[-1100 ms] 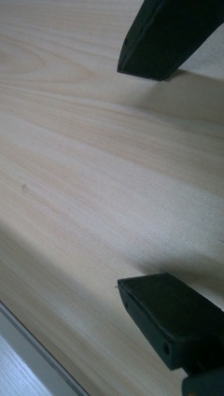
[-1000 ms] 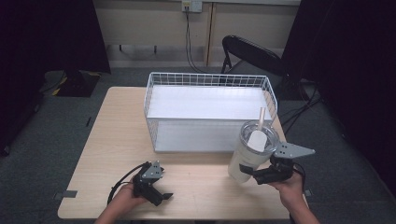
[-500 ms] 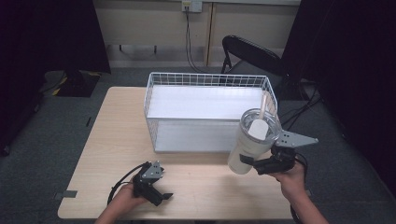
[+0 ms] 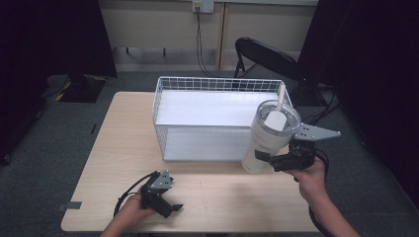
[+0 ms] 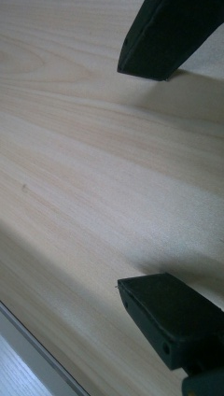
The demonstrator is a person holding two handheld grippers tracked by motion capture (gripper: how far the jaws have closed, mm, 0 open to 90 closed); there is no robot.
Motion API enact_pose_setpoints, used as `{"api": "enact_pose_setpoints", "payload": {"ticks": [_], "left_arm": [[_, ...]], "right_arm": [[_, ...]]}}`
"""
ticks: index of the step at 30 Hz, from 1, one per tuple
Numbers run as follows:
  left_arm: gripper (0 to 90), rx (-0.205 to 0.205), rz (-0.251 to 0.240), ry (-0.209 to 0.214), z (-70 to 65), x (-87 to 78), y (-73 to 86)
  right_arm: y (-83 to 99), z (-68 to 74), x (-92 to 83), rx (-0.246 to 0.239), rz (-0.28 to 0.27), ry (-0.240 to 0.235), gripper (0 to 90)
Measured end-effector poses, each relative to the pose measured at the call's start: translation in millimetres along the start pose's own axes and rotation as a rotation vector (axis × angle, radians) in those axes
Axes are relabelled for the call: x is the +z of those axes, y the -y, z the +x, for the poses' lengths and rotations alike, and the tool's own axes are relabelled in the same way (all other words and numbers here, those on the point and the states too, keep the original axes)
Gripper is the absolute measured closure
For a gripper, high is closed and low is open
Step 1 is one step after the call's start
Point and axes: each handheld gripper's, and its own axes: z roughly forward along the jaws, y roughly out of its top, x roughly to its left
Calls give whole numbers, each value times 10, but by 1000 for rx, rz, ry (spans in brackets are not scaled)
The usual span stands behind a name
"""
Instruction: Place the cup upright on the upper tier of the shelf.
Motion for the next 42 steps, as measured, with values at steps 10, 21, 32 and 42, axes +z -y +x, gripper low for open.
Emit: {"api": "enact_pose_setpoints", "payload": {"ticks": [10, 21, 32, 42], "left_arm": [[0, 1, 0, 0, 0, 0, 0], [0, 0, 0, 0, 0, 0, 0], [0, 0, -1, 0, 0, 0, 0], [0, 2, 0, -2, 1, -1, 0]], "right_arm": [[-209, -22, 37, 8, -5, 18, 106], [-450, -40, 54, 9, 1, 28, 106], [-645, -22, 36, 9, 1, 35, 106], [-795, -36, 50, 13, 11, 44, 106]]}}
